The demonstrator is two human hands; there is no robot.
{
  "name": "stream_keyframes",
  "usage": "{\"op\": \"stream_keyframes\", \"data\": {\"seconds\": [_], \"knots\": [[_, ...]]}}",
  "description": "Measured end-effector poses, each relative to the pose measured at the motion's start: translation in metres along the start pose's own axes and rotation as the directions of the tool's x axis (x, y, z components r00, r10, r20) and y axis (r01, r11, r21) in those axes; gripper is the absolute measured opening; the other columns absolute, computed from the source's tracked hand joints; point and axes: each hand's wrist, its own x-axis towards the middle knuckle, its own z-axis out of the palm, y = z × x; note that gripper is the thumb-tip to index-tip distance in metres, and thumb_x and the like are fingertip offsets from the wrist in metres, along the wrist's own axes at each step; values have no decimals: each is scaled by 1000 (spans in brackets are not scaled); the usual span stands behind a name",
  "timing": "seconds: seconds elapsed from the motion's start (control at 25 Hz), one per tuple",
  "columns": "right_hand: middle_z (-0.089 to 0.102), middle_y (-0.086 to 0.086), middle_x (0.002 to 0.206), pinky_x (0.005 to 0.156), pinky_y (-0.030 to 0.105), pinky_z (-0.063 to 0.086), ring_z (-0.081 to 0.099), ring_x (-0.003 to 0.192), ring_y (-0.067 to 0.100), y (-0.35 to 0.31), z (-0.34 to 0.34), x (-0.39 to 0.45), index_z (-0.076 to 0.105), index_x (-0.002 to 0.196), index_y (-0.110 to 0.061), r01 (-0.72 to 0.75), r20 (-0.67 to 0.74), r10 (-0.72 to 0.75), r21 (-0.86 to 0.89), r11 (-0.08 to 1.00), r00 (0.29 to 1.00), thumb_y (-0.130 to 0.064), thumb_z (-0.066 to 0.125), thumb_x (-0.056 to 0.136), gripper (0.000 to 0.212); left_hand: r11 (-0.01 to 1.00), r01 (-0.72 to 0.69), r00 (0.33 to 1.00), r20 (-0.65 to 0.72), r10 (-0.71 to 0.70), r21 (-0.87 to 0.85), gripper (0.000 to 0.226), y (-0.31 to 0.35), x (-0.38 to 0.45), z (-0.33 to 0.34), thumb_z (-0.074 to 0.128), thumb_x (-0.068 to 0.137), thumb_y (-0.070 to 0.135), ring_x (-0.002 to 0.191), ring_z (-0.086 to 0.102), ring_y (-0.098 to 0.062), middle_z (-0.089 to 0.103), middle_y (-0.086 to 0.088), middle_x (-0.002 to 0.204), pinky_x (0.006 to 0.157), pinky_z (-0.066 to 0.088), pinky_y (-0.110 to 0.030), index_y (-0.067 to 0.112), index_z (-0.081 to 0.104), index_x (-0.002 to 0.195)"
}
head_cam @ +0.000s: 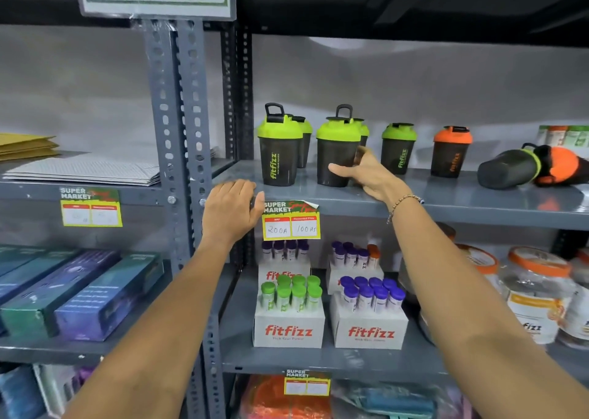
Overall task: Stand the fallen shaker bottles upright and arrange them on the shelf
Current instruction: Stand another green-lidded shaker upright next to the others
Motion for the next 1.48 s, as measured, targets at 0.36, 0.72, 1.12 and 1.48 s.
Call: {"op": "stream_keyframes", "data": {"seconds": [0.36, 0.72, 1.12, 1.48], "knots": [[42, 14, 146, 116, 42, 34, 43, 137, 26, -3, 1, -4, 14, 149, -8, -38, 8, 39, -31, 999, 999, -19, 85, 67, 109, 1000, 23, 1000, -12, -23, -9, 42, 0, -2, 2, 37, 92, 35, 72, 65, -28, 70, -8, 77, 65, 46, -37, 6, 67, 85], [37, 13, 149, 111, 35, 38, 43, 129, 23, -5, 2, -9, 9, 149, -8, -31, 18, 34, -131, 991, 999, -7, 81, 71, 106, 999, 31, 999, -43, -31, -10, 43, 0, -3, 3, 35, 93, 35, 73, 65, -29, 70, -8, 78, 67, 47, -37, 7, 66, 86], [52, 14, 130, 108, 38, 43, 51, 124, 28, -3, 1, -6, 10, 148, -7, -45, -5, 45, -90, 995, 999, 6, 77, 71, 103, 1000, 25, 999, -43, -25, -6, 42, 1, -4, 2, 35, 93, 35, 73, 65, -27, 70, -7, 78, 66, 46, -36, 7, 66, 85], [39, 12, 150, 109, 40, 41, 44, 134, 27, -1, 2, -4, 10, 153, -11, -18, 34, 24, -155, 988, 999, 1, 83, 66, 114, 1000, 25, 998, -49, -25, -9, 41, 2, -4, 1, 35, 93, 35, 72, 64, -26, 69, -7, 78, 66, 46, -35, 8, 65, 85]]}}
